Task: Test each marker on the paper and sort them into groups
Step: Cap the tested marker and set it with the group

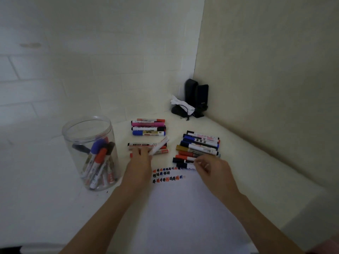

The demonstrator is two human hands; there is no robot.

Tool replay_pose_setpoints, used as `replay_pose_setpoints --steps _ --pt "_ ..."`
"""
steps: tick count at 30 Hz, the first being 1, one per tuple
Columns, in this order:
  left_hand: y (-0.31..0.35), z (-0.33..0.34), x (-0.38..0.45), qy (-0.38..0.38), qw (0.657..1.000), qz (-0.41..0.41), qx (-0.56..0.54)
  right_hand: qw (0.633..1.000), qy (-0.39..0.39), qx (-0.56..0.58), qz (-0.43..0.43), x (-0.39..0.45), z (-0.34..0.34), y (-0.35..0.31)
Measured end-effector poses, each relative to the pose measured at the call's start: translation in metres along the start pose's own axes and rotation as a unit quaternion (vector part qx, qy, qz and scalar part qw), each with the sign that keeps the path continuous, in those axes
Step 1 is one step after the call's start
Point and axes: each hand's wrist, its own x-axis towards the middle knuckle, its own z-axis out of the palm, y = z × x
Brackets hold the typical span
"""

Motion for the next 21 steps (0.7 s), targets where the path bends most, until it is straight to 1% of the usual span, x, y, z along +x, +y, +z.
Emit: replay_pose_setpoints --steps 2,3,6,12,16,18,21 --pt "0.01 -0.003 -0.008 -0.005 0.997 -0.009 -0.078 0.999 -0.046 0.013 0.014 -0.011 0.004 -0.001" --pt "0.014 -0.004 -0.014 -0.013 0.994 -0.01 -0.108 0.998 -0.053 0.014 0.022 -0.014 0.006 0.0" --pt "0.016 -0.005 -0.029 -0.019 0.989 -0.004 -0.149 0.998 -0.036 0.027 0.04 -0.011 0.009 0.004" --pt "0.007 -0.012 -0.049 -0.029 0.992 -0.007 -0.123 1.0 -0.01 0.014 0.018 0.006 0.016 0.007" --pt "0.001 -0.016 -0.057 -0.036 0.992 0.002 -0.118 0.999 -0.025 0.012 0.023 0.006 0.019 0.009" --pt "-0.001 -0.015 -0.059 -0.047 0.991 0.011 -0.121 0.998 -0.02 0.05 0.039 0.002 0.017 0.004" --pt "0.001 -0.013 -0.062 -0.062 0.99 0.036 -0.124 0.988 -0.003 0.121 0.098 -0.007 0.009 -0.009"
